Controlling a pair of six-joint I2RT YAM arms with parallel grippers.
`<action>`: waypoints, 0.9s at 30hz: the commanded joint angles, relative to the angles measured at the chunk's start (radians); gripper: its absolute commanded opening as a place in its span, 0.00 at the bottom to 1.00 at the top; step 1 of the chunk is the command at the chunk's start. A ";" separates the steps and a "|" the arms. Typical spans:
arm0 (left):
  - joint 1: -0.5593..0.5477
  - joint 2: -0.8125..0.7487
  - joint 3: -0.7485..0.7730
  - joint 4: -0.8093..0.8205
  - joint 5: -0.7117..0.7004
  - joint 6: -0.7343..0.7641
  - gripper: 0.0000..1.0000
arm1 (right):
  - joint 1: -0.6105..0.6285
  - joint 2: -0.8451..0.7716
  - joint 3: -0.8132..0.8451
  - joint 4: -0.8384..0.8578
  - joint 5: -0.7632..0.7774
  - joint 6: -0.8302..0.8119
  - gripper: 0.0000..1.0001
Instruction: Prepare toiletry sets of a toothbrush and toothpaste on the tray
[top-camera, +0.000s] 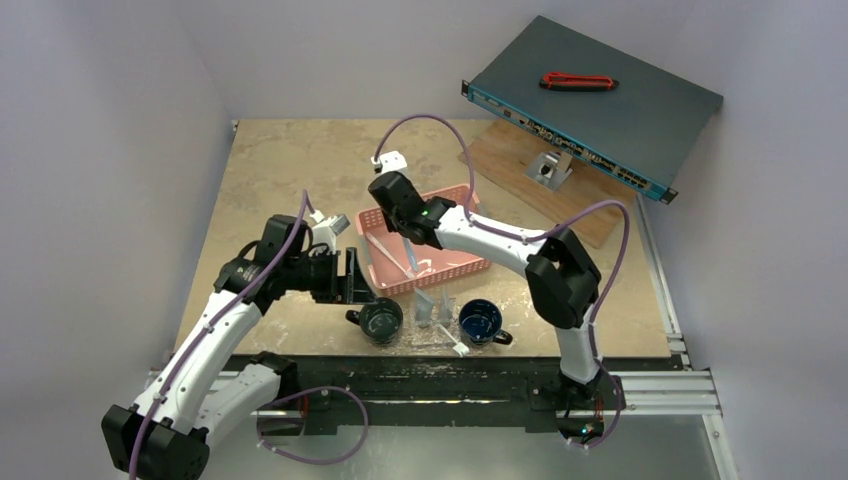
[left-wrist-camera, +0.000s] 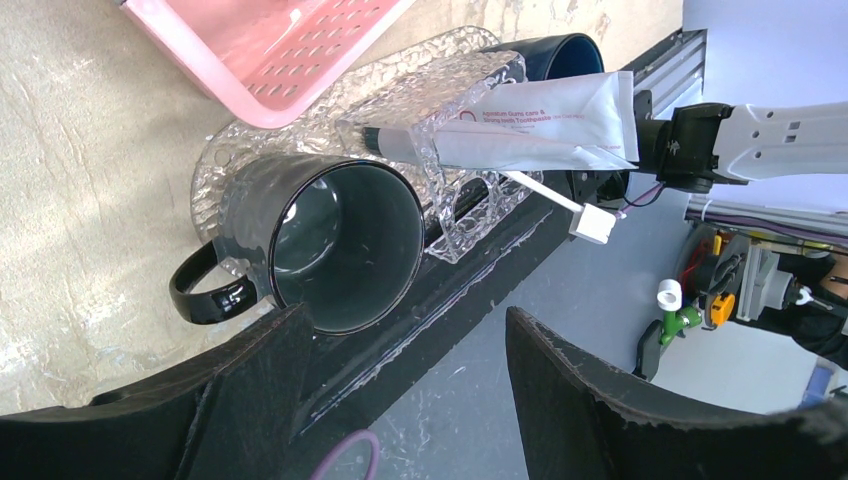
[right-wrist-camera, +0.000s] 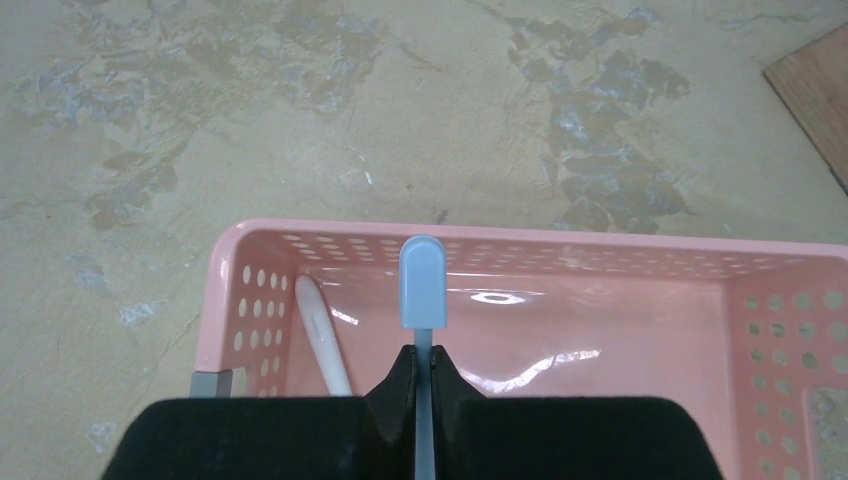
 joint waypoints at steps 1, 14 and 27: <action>-0.005 -0.019 0.021 0.031 0.019 0.025 0.69 | 0.003 -0.094 -0.037 0.094 0.065 -0.014 0.00; -0.005 -0.023 0.055 0.049 0.067 0.017 0.69 | 0.003 -0.268 -0.088 0.133 -0.010 0.034 0.00; -0.005 -0.006 0.254 0.069 0.092 -0.017 0.69 | 0.003 -0.441 -0.128 0.145 -0.180 0.017 0.00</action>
